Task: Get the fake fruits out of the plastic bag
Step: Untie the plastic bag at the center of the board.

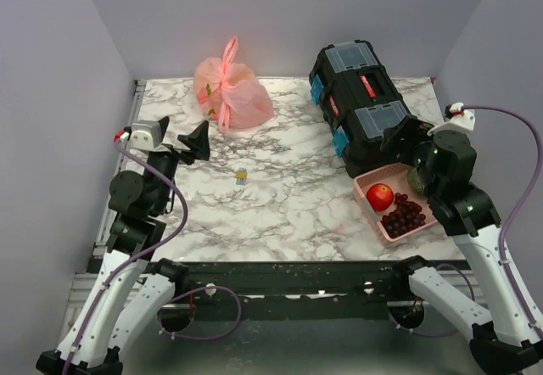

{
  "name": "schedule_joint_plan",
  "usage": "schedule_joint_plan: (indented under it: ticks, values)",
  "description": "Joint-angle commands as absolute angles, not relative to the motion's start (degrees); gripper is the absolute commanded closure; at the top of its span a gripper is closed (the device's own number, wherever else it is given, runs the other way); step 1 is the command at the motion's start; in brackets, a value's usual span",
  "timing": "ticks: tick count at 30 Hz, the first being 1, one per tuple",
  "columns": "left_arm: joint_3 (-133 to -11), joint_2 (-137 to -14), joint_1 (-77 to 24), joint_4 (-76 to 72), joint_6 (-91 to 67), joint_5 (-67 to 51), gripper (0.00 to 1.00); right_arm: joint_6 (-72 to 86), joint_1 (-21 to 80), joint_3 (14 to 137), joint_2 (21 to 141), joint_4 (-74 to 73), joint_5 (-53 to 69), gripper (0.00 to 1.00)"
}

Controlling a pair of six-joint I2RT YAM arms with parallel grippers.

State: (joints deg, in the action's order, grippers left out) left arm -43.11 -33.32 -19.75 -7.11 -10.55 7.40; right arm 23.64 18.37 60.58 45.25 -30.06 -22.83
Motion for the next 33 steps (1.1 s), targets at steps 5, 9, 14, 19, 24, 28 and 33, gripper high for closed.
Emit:
schedule_joint_plan:
  ticks: [5, 9, 14, 19, 24, 28, 33]
  values:
    - [-46.50, -38.14, -20.47, -4.30, -12.69, 3.25, 0.01, 26.94, 18.18, 60.59, 44.10, -31.24, -24.94, 0.00]
    - [-46.82, -39.25, -20.70, -3.58, -13.68, 1.87, 0.01, 30.21, 18.14, 61.17, 45.81, -32.86, -25.05, 0.00]
    - [-49.12, -42.33, -20.83, -0.45, -14.78, 0.64, 0.01, 33.10, 18.19, 64.49, 47.71, -36.77, -27.81, 0.00]
    - [-51.00, -45.15, -20.83, 2.20, -16.07, 0.03, 0.01, 36.09, 18.12, 64.97, 47.73, -39.23, -26.96, 0.00]
    - [-51.49, -46.64, -20.83, 3.14, -17.25, -2.20, 0.01, 37.75, 18.19, 67.66, 50.71, -43.67, -30.80, 0.00]
    - [-52.01, -47.53, -20.82, 3.69, -17.97, -3.89, 0.01, 33.95, 18.19, 65.59, 46.86, -37.64, -24.72, 0.00]
    - [-52.27, -48.47, -20.83, 3.94, -19.10, -5.29, 0.01, 32.52, 18.13, 61.52, 43.13, -29.23, -17.37, 0.00]
